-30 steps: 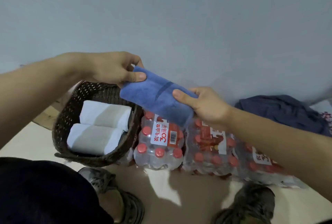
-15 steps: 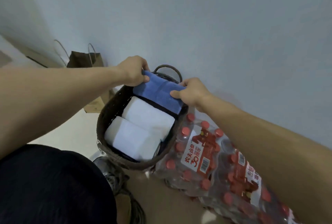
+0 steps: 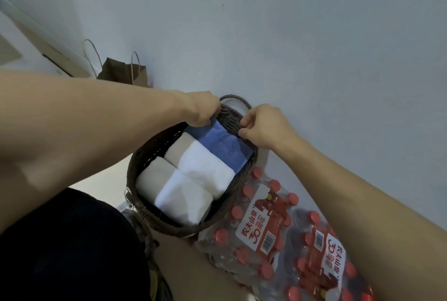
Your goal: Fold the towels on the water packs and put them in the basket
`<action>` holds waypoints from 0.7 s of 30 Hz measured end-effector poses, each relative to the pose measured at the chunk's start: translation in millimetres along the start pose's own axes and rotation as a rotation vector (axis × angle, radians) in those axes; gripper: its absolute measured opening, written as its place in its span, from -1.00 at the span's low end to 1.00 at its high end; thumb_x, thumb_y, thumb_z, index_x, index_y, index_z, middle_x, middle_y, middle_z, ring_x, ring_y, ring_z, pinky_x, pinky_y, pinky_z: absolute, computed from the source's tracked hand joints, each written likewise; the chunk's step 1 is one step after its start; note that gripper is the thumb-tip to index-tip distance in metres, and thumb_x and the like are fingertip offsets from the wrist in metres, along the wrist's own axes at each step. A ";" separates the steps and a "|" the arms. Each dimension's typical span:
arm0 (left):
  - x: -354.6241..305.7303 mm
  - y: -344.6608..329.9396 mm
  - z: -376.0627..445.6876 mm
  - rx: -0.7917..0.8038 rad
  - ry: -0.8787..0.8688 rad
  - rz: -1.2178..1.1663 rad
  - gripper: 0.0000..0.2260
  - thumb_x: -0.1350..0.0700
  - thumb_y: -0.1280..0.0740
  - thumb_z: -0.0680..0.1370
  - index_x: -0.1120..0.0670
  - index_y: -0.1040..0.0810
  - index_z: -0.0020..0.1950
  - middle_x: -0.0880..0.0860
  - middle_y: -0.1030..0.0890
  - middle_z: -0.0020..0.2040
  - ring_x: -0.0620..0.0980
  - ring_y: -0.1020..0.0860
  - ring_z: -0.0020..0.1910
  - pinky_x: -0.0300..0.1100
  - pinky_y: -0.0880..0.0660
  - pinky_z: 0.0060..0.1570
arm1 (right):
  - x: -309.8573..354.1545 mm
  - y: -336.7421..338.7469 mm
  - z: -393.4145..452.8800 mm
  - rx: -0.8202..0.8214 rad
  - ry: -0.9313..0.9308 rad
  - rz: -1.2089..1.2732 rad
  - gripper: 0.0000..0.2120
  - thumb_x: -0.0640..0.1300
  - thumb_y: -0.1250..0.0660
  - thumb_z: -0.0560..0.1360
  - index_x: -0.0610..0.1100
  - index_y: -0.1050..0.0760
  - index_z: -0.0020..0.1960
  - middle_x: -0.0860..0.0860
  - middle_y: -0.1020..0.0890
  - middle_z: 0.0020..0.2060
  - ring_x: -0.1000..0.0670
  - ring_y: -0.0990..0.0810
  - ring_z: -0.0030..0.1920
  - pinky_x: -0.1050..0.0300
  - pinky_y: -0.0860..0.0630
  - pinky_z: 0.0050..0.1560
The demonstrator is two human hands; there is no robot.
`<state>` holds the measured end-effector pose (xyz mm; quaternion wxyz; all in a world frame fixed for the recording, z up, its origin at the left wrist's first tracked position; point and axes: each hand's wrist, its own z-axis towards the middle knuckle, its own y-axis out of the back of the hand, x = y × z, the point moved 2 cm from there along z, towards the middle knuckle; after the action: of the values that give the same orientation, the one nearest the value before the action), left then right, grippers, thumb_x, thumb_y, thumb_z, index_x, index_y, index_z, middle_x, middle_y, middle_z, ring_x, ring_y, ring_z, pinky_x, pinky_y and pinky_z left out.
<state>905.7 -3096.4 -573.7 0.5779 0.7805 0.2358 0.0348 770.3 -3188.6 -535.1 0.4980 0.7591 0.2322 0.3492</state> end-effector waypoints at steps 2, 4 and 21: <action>-2.2 -4.1 0.7 0.027 0.016 0.019 -0.80 0.20 -0.28 0.56 0.18 -0.58 0.15 0.16 -0.62 0.07 0.15 -0.55 -0.02 -0.14 -0.38 -0.12 | 1.0 -4.4 -4.7 -0.068 0.063 0.028 -0.86 -0.26 -0.39 0.43 -0.04 -0.63 -0.10 0.00 -0.67 -0.15 -0.01 -0.64 -0.12 0.22 -0.52 -0.09; -2.1 -6.9 0.8 0.023 0.036 0.013 -0.79 0.20 -0.26 0.56 0.18 -0.57 0.16 0.17 -0.61 0.09 0.15 -0.56 0.00 -0.13 -0.41 -0.10 | 1.5 -15.8 -6.2 0.017 0.091 0.004 -0.84 -0.29 -0.37 0.45 -0.08 -0.65 -0.06 -0.01 -0.67 -0.12 -0.02 -0.63 -0.11 0.19 -0.55 -0.09; 18.1 -43.7 -19.0 0.087 -0.142 0.006 -0.49 0.06 -0.41 0.52 0.05 -0.36 0.44 0.13 -0.37 0.29 0.14 -0.41 0.28 -0.06 -0.35 0.27 | 0.0 -49.6 -3.3 0.171 0.168 -0.004 -0.36 0.21 -0.55 0.29 -0.06 -0.43 0.22 0.04 -0.52 0.03 -0.01 -0.53 0.01 0.17 -0.42 -0.13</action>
<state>901.2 -3062.6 -611.5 0.5583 0.8062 0.1935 -0.0292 767.5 -3167.0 -579.8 0.4109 0.7665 0.3035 0.3893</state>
